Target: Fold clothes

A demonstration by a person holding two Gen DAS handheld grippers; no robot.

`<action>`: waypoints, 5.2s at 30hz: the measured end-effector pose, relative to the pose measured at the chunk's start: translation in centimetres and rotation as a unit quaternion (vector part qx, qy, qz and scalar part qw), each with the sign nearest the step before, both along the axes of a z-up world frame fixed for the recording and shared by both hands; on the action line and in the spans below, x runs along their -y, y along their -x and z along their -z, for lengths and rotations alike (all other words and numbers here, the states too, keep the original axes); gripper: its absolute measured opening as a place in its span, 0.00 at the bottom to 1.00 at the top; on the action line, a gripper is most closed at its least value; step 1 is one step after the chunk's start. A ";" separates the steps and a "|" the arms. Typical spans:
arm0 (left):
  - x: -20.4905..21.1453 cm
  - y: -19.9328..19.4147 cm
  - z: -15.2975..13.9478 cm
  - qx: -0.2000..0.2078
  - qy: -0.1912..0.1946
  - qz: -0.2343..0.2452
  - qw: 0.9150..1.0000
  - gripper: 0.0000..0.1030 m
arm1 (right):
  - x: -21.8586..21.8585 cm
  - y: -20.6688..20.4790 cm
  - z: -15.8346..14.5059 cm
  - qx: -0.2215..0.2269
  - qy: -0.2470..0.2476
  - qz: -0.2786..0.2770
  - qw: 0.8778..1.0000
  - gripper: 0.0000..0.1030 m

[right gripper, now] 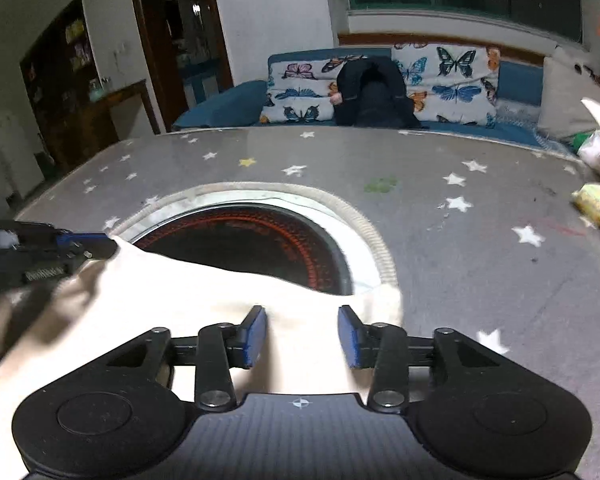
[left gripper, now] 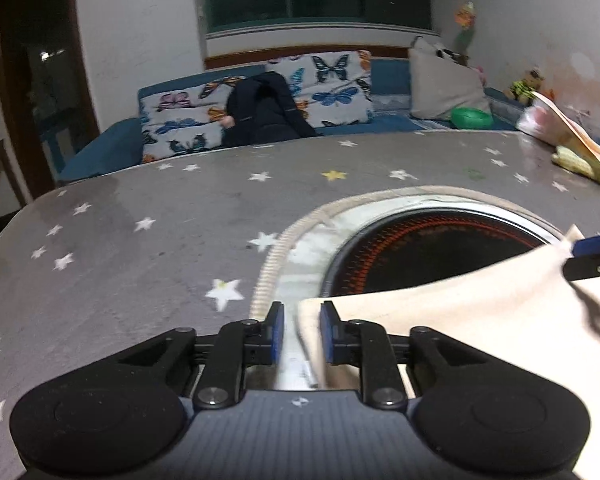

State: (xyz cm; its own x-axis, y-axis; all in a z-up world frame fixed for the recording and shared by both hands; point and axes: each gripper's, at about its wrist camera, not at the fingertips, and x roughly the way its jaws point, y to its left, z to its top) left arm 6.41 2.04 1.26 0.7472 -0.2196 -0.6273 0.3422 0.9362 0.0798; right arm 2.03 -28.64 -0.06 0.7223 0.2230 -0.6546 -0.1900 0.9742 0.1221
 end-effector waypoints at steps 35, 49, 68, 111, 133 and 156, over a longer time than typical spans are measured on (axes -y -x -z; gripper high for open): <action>-14.9 21.3 -1.4 0.012 0.065 -0.149 0.987 0.19 | -3.2 18.5 -0.2 0.052 0.063 -0.113 0.990 0.98; -17.5 16.1 0.1 0.061 -0.076 -0.147 0.984 0.19 | -3.1 18.4 0.1 0.042 0.056 -0.115 0.991 1.00; -7.1 23.6 -4.0 0.075 0.010 0.076 0.994 0.14 | -6.8 19.2 -1.2 0.052 0.070 -0.159 0.983 1.00; -4.4 28.3 -4.1 0.077 0.041 0.159 0.983 0.30 | -6.6 26.0 -1.3 0.045 0.102 -0.169 0.979 1.00; 5.5 26.0 -4.6 0.052 0.073 0.306 0.948 0.40 | 7.9 25.3 -3.8 0.048 -0.019 0.066 0.996 1.00; 10.0 26.9 -2.5 0.013 0.054 0.365 0.929 0.51 | 14.4 24.7 -1.2 0.030 0.033 0.209 0.977 0.97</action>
